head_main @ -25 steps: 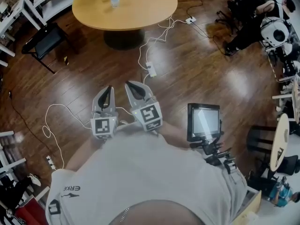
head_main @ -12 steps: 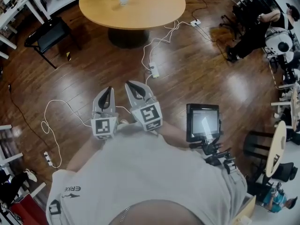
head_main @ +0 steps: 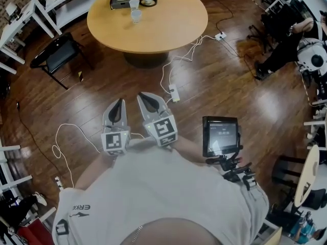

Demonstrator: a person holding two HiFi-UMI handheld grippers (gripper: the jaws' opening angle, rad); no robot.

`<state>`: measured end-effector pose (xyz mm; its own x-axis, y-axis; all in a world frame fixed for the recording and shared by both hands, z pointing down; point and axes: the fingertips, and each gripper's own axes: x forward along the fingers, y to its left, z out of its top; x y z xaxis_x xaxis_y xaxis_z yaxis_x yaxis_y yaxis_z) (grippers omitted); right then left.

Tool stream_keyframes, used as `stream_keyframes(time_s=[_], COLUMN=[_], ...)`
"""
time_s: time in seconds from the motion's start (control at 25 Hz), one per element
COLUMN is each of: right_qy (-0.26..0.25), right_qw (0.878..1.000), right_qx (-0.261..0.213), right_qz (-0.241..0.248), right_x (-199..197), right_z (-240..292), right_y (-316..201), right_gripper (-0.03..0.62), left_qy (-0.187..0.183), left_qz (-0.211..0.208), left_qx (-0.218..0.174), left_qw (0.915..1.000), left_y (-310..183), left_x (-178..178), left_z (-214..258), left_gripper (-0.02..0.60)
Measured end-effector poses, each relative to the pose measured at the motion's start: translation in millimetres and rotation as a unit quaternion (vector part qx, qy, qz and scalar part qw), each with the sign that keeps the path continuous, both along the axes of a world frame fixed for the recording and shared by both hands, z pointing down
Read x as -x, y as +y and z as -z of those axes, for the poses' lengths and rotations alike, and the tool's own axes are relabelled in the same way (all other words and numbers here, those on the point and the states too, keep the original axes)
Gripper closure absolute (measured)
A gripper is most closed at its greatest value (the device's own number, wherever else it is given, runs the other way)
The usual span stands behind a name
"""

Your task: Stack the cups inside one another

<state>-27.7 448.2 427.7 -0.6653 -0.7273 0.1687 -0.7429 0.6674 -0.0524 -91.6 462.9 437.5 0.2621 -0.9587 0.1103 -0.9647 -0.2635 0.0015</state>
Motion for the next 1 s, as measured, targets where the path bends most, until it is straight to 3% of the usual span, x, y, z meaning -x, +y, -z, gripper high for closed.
stream_keyframes(time_s=[0.44, 0.68, 1.0], right_qy=[-0.014, -0.017, -0.014], right_qw=[1.0, 1.0, 0.999], right_qx=[0.001, 0.001, 0.023], right_qz=[0.009, 0.018, 0.021], right_x=[-43, -48, -52], right_z=[5, 2, -7], right_y=[-121, -135, -190], right_gripper=[0.58, 0.58, 0.58], left_qy=[-0.013, -0.011, -0.005], left_qz=[0.006, 0.024, 0.029], left_qx=[0.005, 0.01, 0.028], left_qw=[0.9999, 0.9996, 0.9992], left_y=[-121, -131, -187], left_x=[-44, -44, -49], left_z=[9, 7, 0], left_gripper=[0.58, 0.58, 0.58])
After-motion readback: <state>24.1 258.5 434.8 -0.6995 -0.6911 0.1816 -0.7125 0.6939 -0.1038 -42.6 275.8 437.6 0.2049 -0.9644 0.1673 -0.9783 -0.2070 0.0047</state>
